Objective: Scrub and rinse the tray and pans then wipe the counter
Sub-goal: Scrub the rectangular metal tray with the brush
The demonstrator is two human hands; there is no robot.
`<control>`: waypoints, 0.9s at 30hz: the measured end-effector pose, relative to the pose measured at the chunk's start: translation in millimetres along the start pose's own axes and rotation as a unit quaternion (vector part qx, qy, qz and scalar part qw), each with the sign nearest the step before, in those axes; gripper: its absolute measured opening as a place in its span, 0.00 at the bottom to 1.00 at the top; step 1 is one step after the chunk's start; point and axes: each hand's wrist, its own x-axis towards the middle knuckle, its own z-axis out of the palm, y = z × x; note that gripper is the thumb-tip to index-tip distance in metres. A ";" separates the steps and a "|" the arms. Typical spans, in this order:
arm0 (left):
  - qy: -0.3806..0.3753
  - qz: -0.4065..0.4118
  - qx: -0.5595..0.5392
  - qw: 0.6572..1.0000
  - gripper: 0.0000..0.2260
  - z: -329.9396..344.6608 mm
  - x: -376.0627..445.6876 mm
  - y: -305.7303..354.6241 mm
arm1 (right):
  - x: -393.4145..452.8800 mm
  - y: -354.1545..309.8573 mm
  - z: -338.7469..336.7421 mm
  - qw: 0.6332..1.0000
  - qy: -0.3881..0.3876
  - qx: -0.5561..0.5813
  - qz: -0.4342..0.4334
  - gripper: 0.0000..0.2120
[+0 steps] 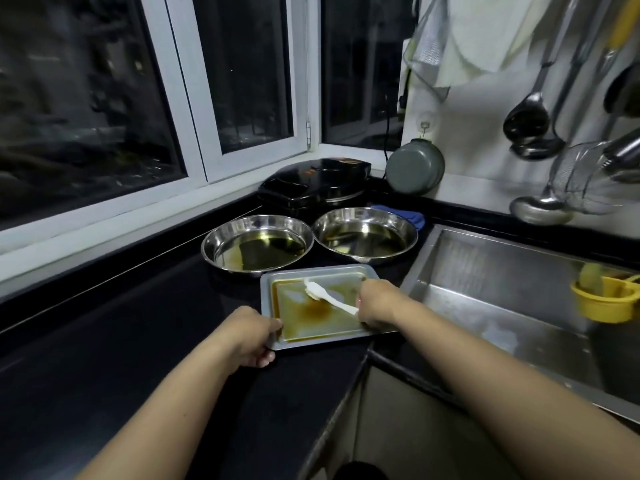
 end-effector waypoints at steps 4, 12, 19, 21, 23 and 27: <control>-0.013 0.032 -0.160 0.986 0.07 9.0 -15.8 1.2 | -5.0 1.6 -9.1 0.999 0.010 0.031 -0.028 0.08; -0.005 0.110 -0.280 0.954 0.06 33.1 -43.6 13.3 | -55.5 72.0 -75.3 0.949 0.080 0.302 -0.045 0.07; -0.081 0.173 -0.260 0.947 0.13 114.3 -47.2 73.3 | -106.2 197.7 -121.0 0.938 0.146 0.311 0.039 0.06; -0.114 0.169 -0.261 0.944 0.14 149.1 -41.3 88.5 | -119.4 231.8 -120.6 0.936 0.154 0.304 0.083 0.06; -0.144 0.146 -0.247 0.947 0.12 183.5 -33.4 96.8 | -129.0 259.3 -112.7 0.929 0.166 0.306 0.126 0.06; -0.167 0.093 -0.196 0.962 0.09 218.0 -24.1 88.0 | -134.8 288.4 -82.6 0.916 0.149 0.330 0.172 0.09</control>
